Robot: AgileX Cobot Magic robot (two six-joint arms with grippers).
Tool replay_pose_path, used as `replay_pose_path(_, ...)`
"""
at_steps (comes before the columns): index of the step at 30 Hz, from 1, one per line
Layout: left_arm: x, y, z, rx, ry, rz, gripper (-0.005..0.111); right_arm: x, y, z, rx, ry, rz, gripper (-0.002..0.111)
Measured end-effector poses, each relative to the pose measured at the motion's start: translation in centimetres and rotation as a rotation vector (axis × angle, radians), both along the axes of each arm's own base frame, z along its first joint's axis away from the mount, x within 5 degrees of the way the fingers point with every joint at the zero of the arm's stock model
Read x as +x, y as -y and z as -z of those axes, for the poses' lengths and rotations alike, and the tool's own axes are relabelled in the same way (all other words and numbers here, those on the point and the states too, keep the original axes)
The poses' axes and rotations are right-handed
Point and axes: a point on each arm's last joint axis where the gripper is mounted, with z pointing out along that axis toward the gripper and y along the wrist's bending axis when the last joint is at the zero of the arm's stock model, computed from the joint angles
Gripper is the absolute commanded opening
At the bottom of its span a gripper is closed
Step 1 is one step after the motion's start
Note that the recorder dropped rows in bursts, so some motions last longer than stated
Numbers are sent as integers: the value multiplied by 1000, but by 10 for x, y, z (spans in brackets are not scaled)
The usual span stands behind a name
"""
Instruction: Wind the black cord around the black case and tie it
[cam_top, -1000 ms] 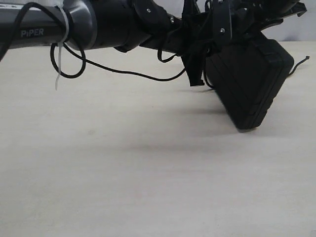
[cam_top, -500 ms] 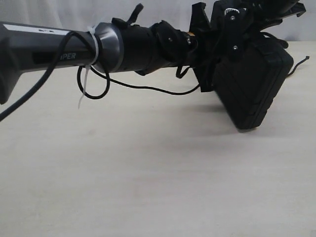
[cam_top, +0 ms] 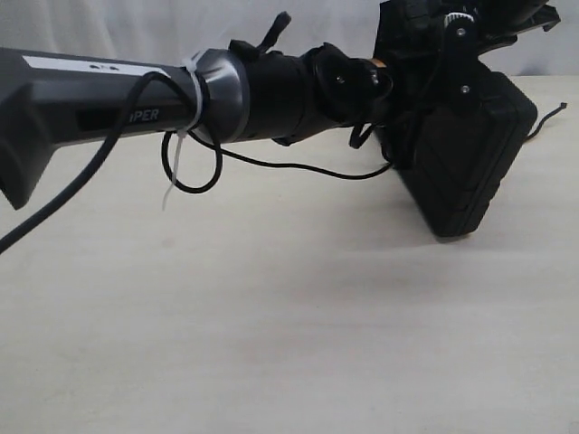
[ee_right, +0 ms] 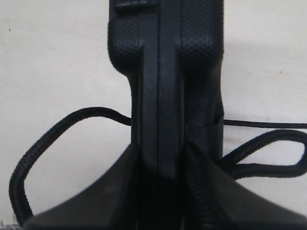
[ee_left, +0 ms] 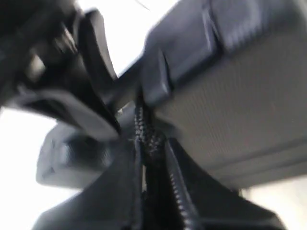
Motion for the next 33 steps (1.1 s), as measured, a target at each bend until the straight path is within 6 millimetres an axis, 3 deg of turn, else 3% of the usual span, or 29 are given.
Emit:
replay_pose_path(6, 3, 9, 2, -11, 7, 7, 0, 0, 0, 2, 2, -2, 0, 4)
replay_pose_path(10, 8, 9, 17, 2, 9, -18, 0, 0, -1, 2, 14, -3, -1, 4)
replay_pose_path(16, 11, 8, 14, -25, 31, -57, 1, -1, -3, 3, 39, -7, -2, 4)
replay_pose_path(17, 11, 8, 14, -37, 21, -63, 3, -1, -3, 3, 39, -7, -2, 4)
replay_pose_path(21, 14, 10, 7, -127, -24, -107, 47, 0, -3, 3, 39, -5, -1, 4)
replay_pose_path(23, 15, 10, 6, -161, -43, -131, 60, 0, -3, 3, 39, -5, -1, 4)
replay_pose_path(33, 9, -3, 16, -195, -157, -200, 62, 0, -3, 3, 38, -5, -1, 4)
